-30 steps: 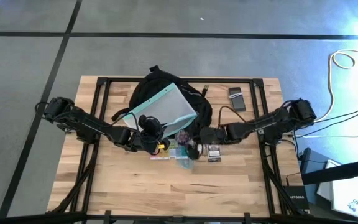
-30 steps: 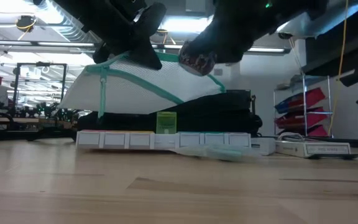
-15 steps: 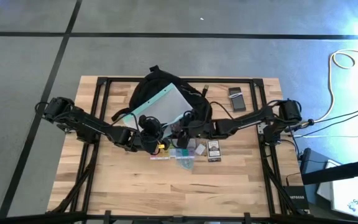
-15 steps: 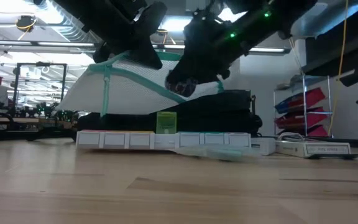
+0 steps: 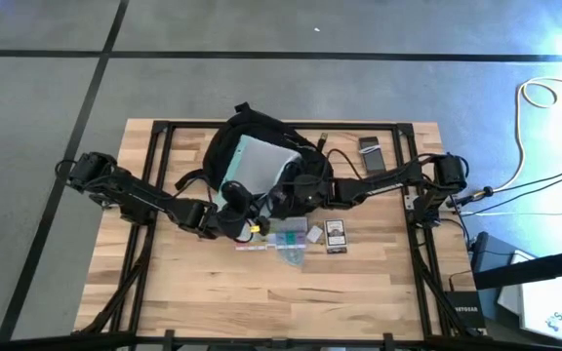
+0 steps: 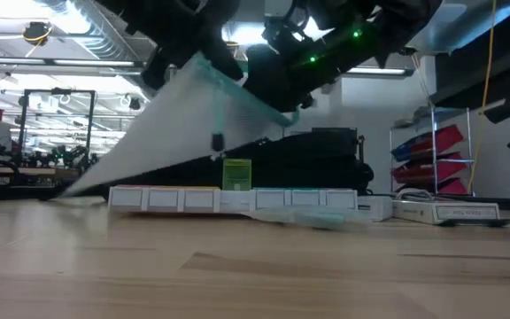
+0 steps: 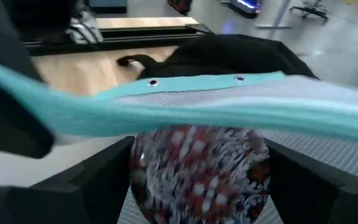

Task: Unpack backpack
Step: Put the scented candle into the blue zip bag, then put the medicine organizer into the blue zip bag

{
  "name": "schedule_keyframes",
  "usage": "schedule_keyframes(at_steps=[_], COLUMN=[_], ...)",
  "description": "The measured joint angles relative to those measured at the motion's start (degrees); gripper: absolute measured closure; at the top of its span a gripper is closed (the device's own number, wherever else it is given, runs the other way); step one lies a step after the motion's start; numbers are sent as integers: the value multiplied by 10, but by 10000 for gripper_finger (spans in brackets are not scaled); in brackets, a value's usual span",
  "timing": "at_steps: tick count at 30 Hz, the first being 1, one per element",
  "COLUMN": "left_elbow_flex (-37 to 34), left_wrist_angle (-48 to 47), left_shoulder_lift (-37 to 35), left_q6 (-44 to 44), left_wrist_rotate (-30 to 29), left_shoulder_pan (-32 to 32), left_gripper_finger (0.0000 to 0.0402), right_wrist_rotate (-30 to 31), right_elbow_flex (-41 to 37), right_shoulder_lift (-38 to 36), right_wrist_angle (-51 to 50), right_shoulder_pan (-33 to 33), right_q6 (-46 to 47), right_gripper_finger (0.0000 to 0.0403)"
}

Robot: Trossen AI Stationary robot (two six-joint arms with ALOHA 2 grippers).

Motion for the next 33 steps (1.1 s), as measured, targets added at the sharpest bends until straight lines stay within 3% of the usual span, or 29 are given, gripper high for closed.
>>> schedule_keyframes(at_steps=[9, 14, 19, 23, 29, 33], left_elbow_flex=[0, 0, 0, 0, 0, 0], left_wrist_angle=[32, 31, 30, 36, 40, 39], left_shoulder_lift=[0, 0, 0, 0, 0, 0], left_q6=[22, 22, 19, 20, 33, 36], left_wrist_rotate=[1, 1, 1, 1, 1, 1], left_shoulder_pan=[0, 0, 0, 1, 1, 1], left_gripper_finger=[396, 396, 396, 396, 396, 396], right_wrist_rotate=[-14, -14, -14, -13, 48, 25], right_elbow_flex=[0, 0, 0, 0, 0, 0], right_shoulder_lift=[-10, -83, -133, -142, -142, -141], right_wrist_angle=[-20, -99, -196, -213, -220, -217], right_shoulder_pan=[12, 60, 110, 154, 197, 200], right_q6=[-33, -100, -86, -70, -73, -73], right_gripper_finger=[45, 53, 68, 75, 78, 78])
